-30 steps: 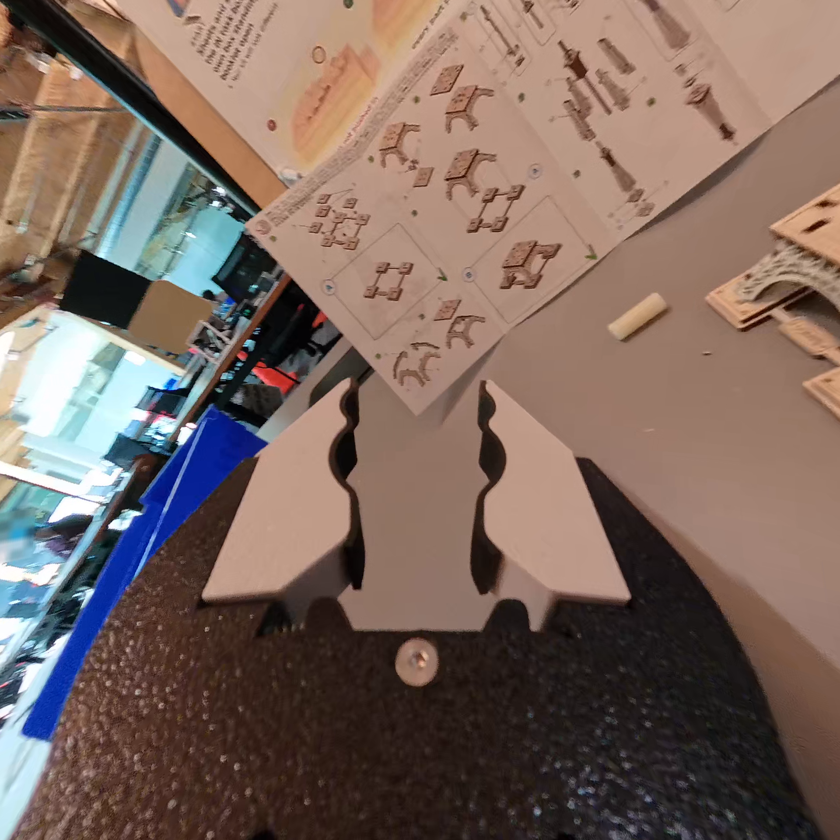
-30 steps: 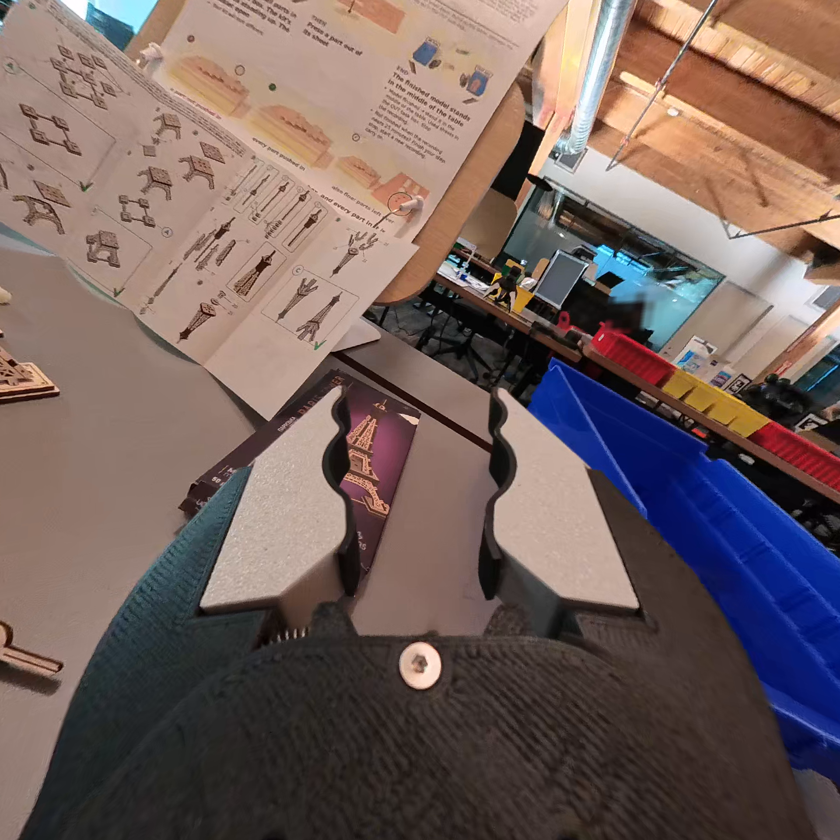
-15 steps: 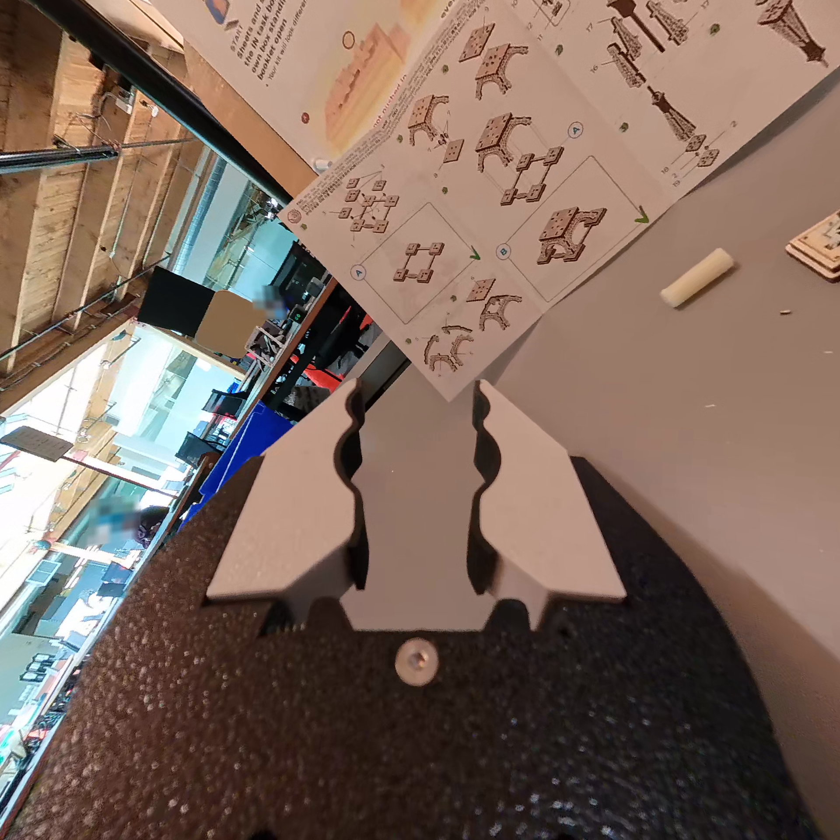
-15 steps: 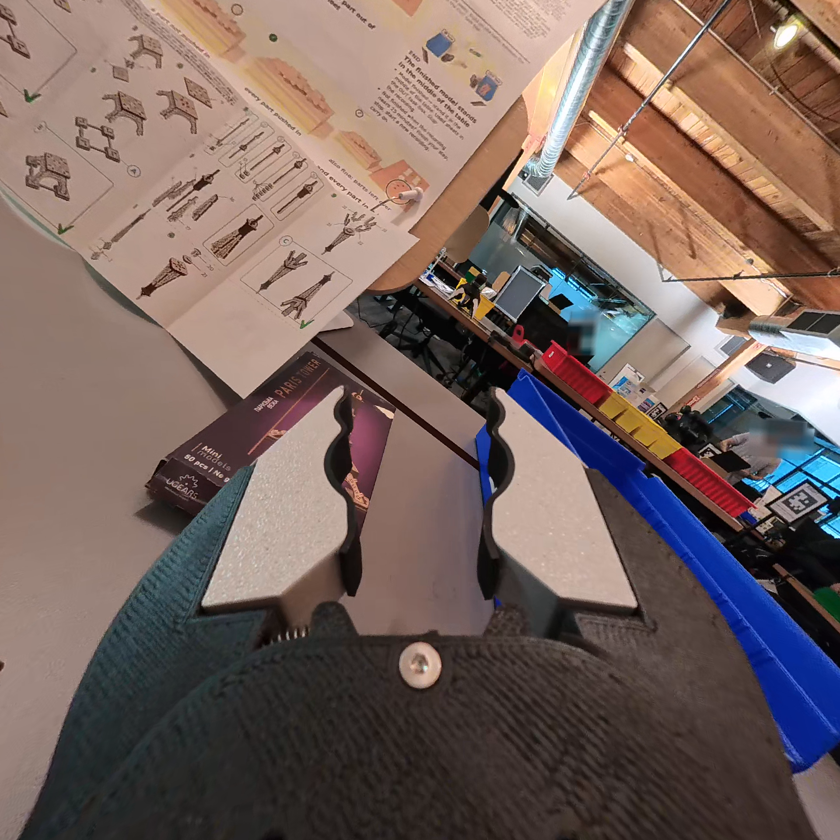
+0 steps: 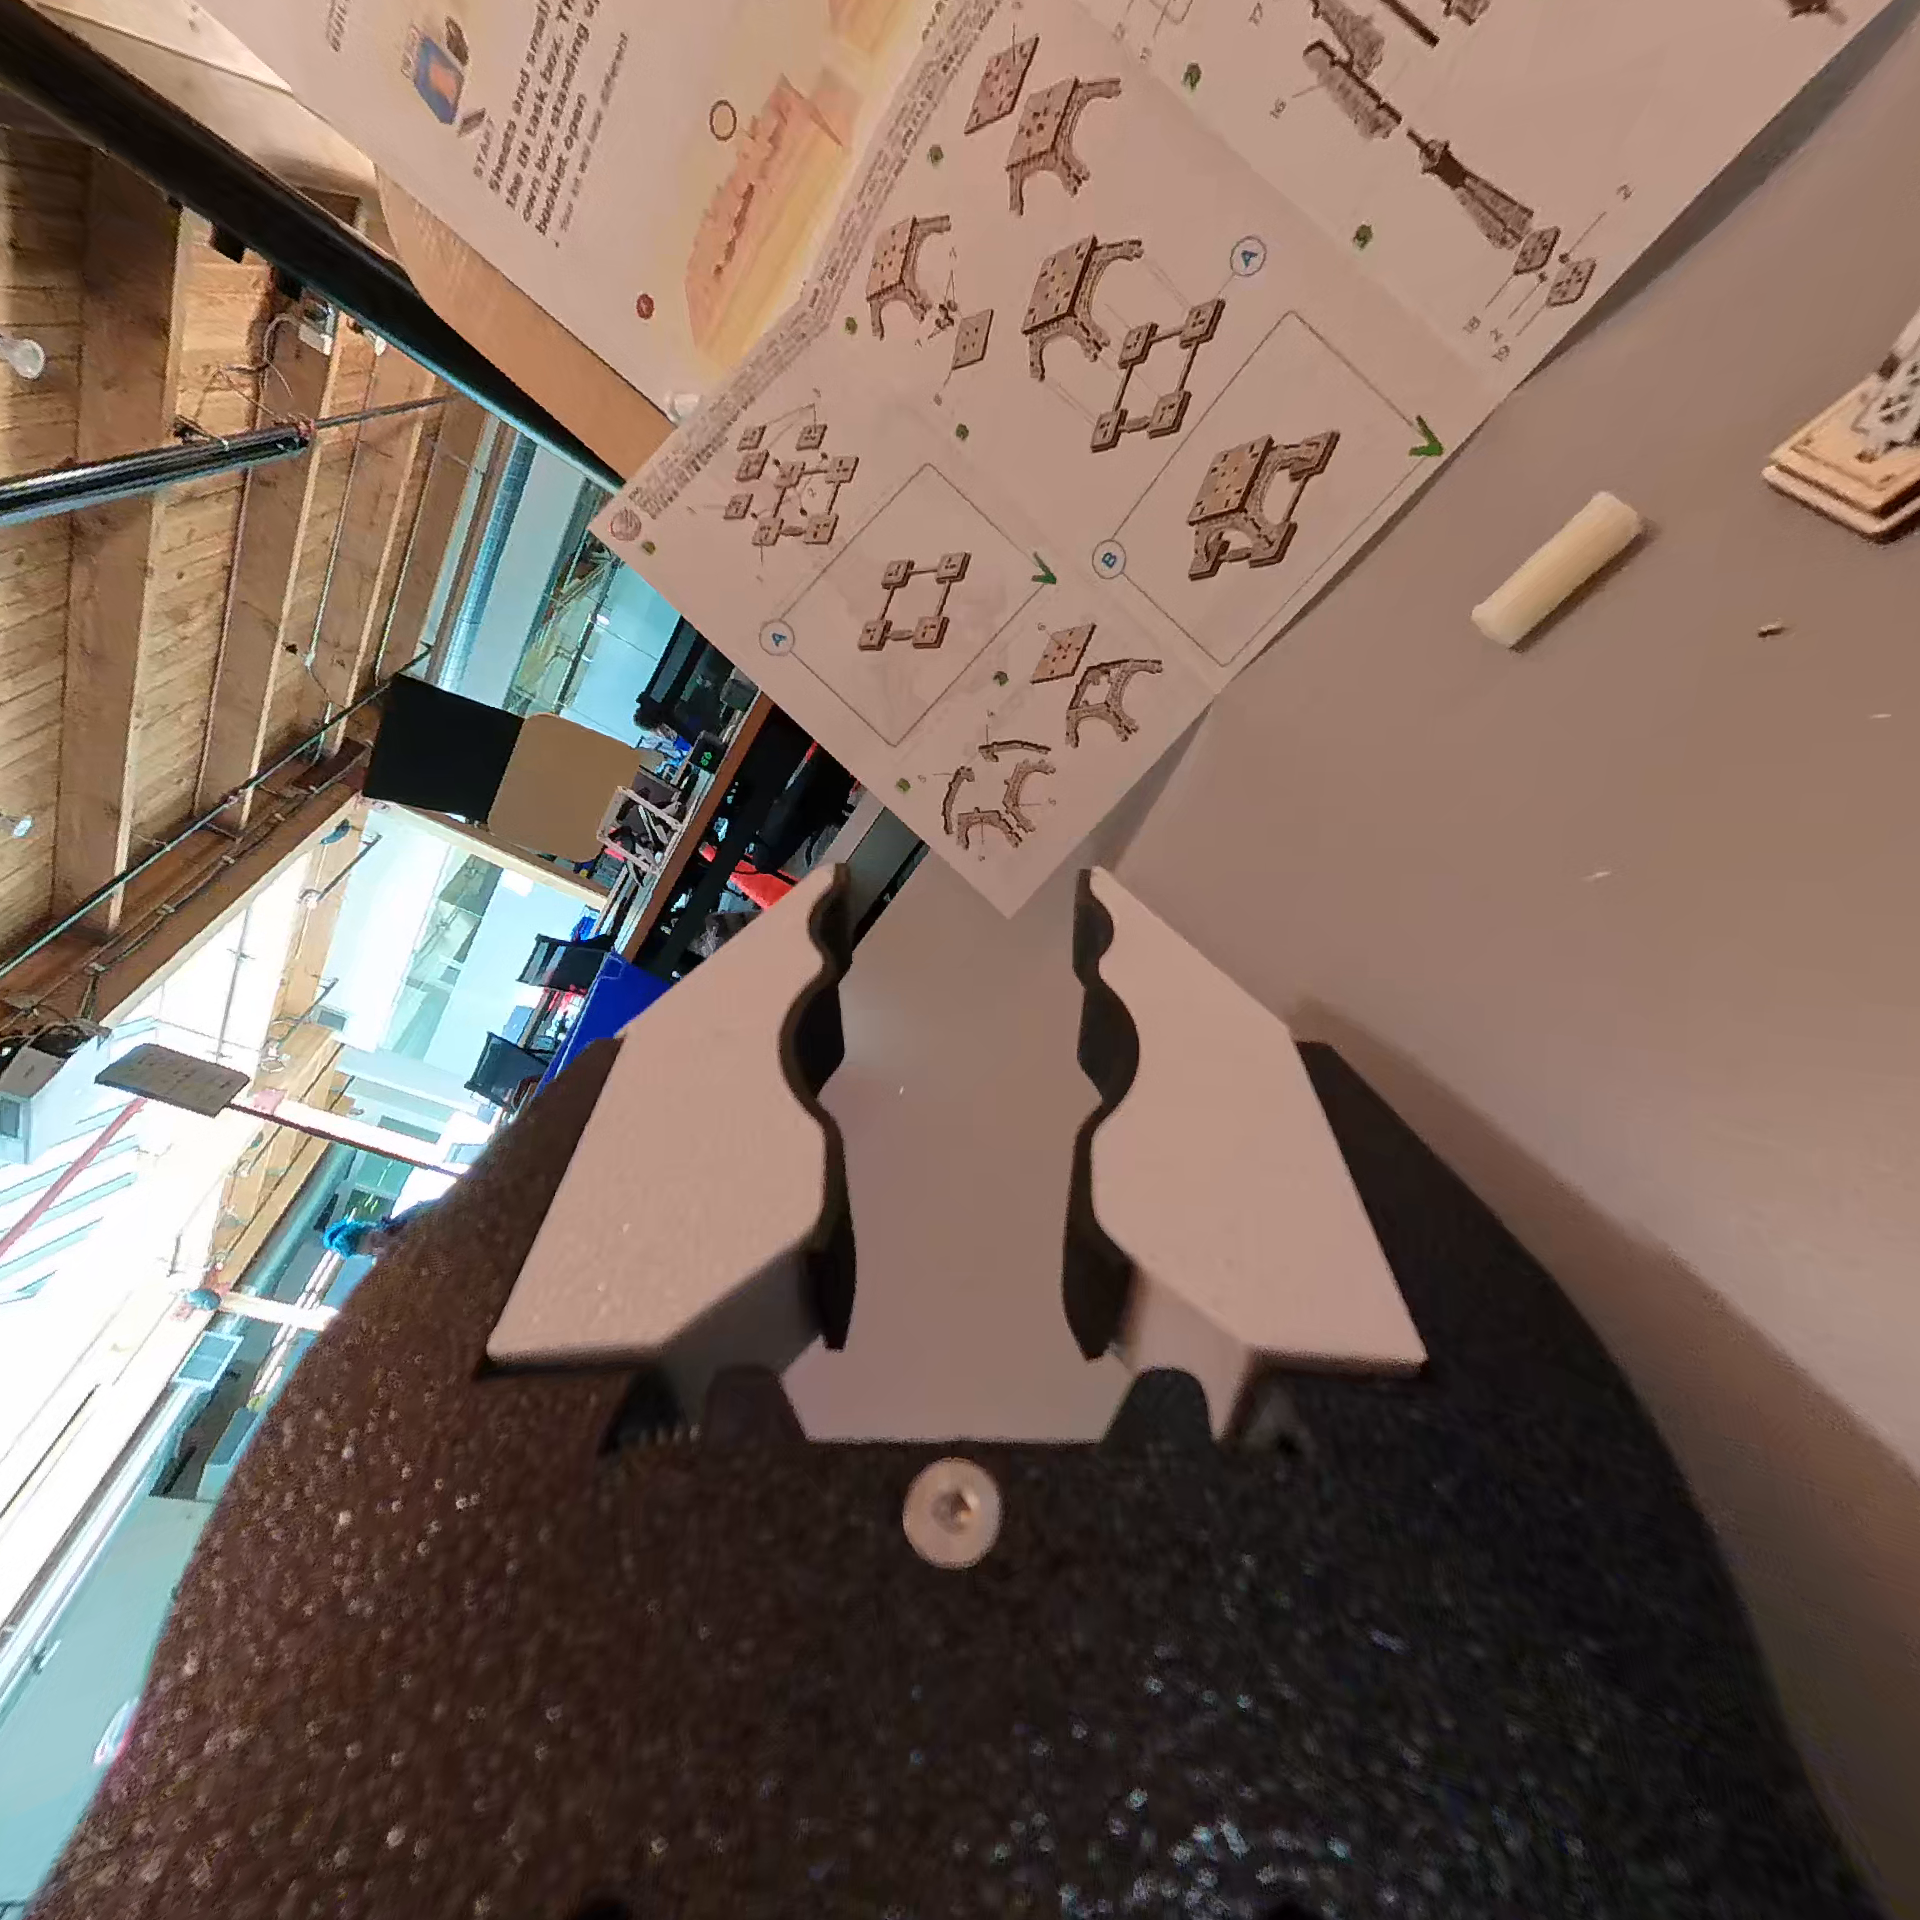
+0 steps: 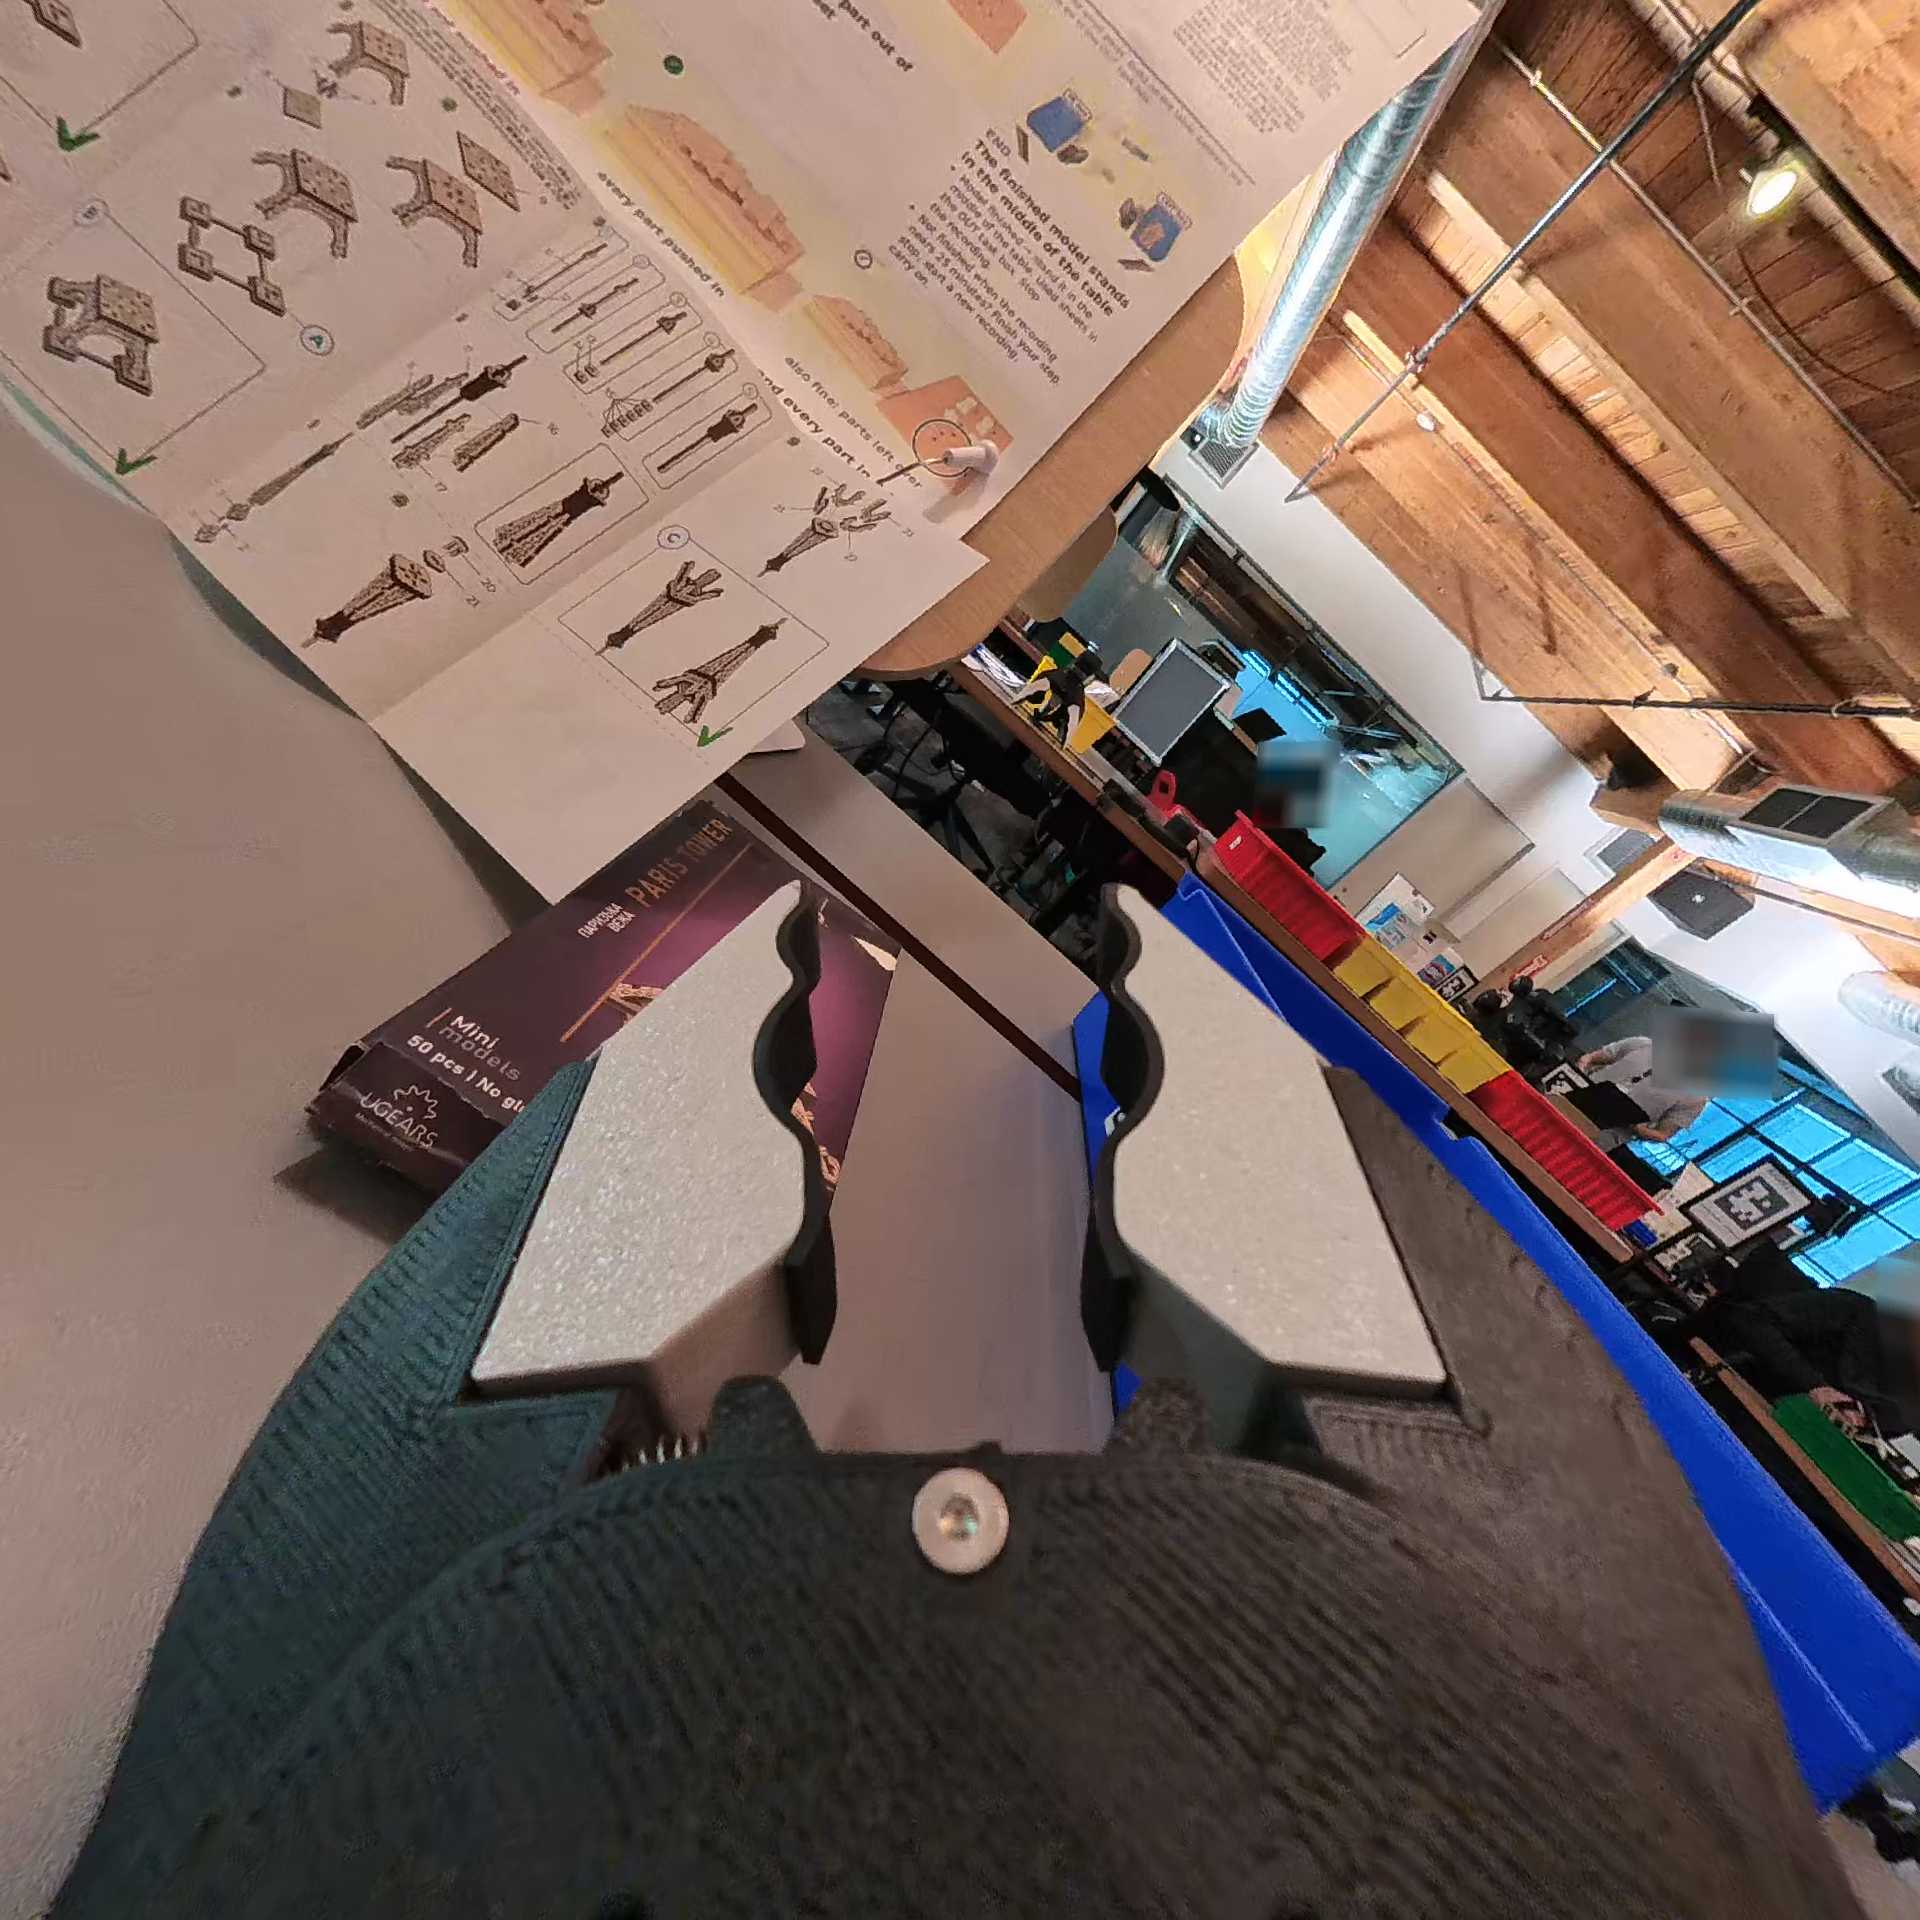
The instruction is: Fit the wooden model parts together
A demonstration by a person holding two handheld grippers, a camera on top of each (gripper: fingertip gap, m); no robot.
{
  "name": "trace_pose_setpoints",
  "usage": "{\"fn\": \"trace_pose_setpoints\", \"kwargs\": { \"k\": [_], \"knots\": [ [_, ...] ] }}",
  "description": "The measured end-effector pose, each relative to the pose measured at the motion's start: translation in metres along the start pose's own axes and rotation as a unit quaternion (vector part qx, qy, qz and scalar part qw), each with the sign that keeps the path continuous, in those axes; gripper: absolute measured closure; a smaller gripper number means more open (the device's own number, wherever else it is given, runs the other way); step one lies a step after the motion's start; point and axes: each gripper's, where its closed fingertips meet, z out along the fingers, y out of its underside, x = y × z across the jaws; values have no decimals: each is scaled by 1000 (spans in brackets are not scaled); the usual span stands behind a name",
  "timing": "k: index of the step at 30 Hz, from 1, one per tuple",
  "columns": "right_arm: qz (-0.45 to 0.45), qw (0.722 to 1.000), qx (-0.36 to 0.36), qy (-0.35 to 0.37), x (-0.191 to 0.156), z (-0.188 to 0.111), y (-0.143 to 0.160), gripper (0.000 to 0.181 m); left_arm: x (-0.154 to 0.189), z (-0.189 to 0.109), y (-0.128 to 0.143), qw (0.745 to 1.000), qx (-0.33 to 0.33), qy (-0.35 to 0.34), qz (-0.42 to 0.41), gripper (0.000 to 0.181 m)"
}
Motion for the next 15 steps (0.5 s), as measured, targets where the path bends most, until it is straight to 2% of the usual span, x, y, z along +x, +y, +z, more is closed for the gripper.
{"fn": "trace_pose_setpoints", "kwargs": {
  "k": [11, 15],
  "knots": [
    [-27, 999, 15, -28, -13, 0, -5, 128, 5, -8, -20, 999, 36, 25, -2, 147],
    [-39, 998, 23, -42, -18, 1, -6, 129, 5, -12, -29, 998, 52, 35, -26, 151]
  ]
}}
